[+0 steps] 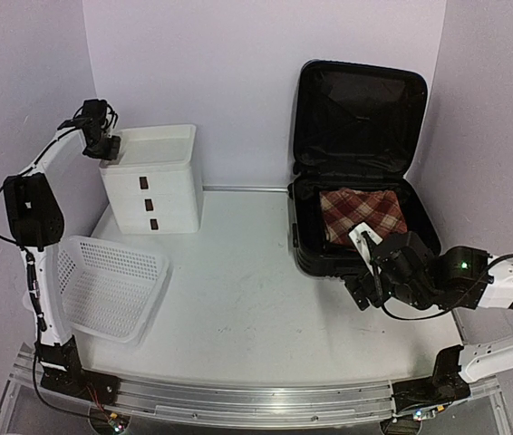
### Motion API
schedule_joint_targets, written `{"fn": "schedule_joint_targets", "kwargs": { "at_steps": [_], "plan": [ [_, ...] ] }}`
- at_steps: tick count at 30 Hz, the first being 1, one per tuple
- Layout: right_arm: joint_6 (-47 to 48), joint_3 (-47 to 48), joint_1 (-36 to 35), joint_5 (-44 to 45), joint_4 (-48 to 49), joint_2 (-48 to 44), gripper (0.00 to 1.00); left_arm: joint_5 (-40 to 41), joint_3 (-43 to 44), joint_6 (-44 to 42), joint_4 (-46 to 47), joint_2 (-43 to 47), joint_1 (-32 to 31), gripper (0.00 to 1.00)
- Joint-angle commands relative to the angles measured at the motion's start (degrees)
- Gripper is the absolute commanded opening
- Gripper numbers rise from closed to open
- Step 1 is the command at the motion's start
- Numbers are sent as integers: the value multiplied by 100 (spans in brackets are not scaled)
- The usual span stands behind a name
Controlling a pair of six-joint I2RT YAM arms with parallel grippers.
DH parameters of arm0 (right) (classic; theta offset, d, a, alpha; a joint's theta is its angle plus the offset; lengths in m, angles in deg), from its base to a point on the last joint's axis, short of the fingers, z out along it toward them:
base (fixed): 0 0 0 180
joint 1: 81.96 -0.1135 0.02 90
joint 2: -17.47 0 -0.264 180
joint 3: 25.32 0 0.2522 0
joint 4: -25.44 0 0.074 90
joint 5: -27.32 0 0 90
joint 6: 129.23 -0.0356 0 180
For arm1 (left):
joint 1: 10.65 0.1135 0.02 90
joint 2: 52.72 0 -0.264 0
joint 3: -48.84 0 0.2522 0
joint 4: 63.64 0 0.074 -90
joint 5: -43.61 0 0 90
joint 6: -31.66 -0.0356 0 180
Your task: Open, take out, and arrange the luggage
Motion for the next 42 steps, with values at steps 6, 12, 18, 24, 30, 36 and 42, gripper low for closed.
{"fn": "schedule_joint_targets", "kwargs": {
  "at_steps": [6, 12, 18, 24, 30, 36, 42],
  "plan": [
    [-235, 351, 4, -29, -12, 182, 98, 1102, -1340, -934, 1699, 929, 96, 3],
    [-252, 454, 2, -138, -74, 200, 98, 843, -1601, -464, 1674, 1200, 94, 63],
    [-224, 539, 4, -178, -69, 386, 98, -455, -2604, 817, 1670, 2167, 97, 99],
    [-211, 590, 3, -297, -53, 613, 98, -1842, -3648, 2299, 1589, 2981, 86, 98],
    [-266, 529, 6, -234, -17, 592, 98, -2175, -4875, 2498, 1013, 3715, -557, 94],
    [-194, 471, 13, -96, 164, 629, 98, -1667, -6397, 2754, 269, 4302, -1827, 99],
    [-15, 568, 9, -66, 209, 687, 98, -1522, -7156, 3148, -71, 4444, -2518, 94]
  ]
}}
